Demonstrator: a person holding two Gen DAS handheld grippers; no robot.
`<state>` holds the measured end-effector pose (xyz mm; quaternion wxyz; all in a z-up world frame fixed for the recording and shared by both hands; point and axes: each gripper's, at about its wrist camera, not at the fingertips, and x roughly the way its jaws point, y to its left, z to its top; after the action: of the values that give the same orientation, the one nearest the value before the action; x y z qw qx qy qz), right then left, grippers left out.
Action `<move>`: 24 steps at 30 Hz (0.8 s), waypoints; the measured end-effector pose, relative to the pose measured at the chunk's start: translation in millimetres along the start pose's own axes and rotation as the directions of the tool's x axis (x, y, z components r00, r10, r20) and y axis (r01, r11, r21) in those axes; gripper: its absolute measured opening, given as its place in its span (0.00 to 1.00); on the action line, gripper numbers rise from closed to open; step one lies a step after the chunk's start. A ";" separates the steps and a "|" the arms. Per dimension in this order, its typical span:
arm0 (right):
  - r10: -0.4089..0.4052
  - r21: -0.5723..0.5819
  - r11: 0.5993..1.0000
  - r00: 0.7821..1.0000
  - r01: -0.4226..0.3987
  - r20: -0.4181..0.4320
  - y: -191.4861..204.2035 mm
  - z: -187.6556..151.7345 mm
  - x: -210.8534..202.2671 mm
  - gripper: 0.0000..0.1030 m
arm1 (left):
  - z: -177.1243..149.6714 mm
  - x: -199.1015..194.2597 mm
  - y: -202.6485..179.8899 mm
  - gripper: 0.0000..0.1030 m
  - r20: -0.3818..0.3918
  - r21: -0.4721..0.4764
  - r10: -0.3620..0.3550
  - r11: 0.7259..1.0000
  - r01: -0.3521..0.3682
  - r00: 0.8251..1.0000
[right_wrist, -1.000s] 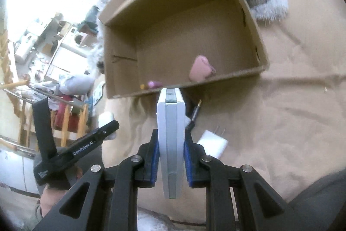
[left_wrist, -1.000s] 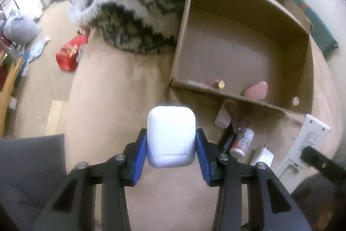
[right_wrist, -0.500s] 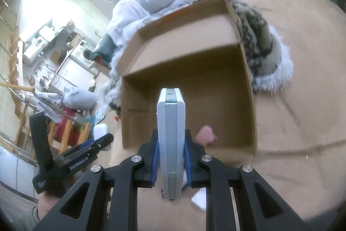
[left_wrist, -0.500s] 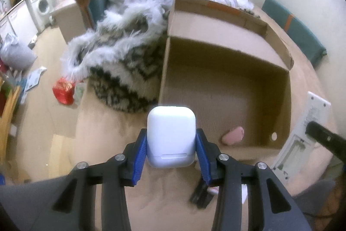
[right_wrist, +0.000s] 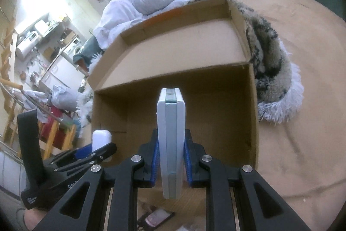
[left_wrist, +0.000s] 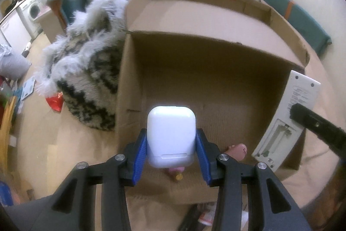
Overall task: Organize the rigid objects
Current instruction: 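Lift the earbud case and white panel and move both over the box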
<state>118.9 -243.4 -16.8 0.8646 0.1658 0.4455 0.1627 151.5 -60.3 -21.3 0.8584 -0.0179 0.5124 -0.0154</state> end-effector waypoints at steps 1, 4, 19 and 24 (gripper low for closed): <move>0.004 0.005 1.000 1.000 -0.004 -0.002 -2.3 -1.4 3.6 0.21 | 0.3 2.8 -2.1 0.38 0.001 0.003 0.002 1.000 -0.002 1.000; -0.008 0.009 1.000 1.000 0.008 -0.005 -5.3 -4.5 11.8 0.21 | 0.8 11.0 -7.6 0.38 0.005 0.015 0.001 1.000 -0.001 1.000; -0.019 -0.017 1.000 0.997 0.017 -0.072 -8.1 -11.2 51.7 0.21 | -10.0 43.0 -7.1 0.38 0.008 0.030 0.009 0.999 -0.009 1.000; -0.039 -0.035 0.999 0.994 0.036 -0.098 -6.7 -13.0 58.4 0.21 | -13.6 49.7 -12.6 0.38 -0.013 0.035 -0.002 0.999 0.003 1.000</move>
<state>141.2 -222.5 -68.7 0.8471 0.1349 0.4880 0.1616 163.0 -75.3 -70.8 0.8552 -0.0035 0.5176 -0.0256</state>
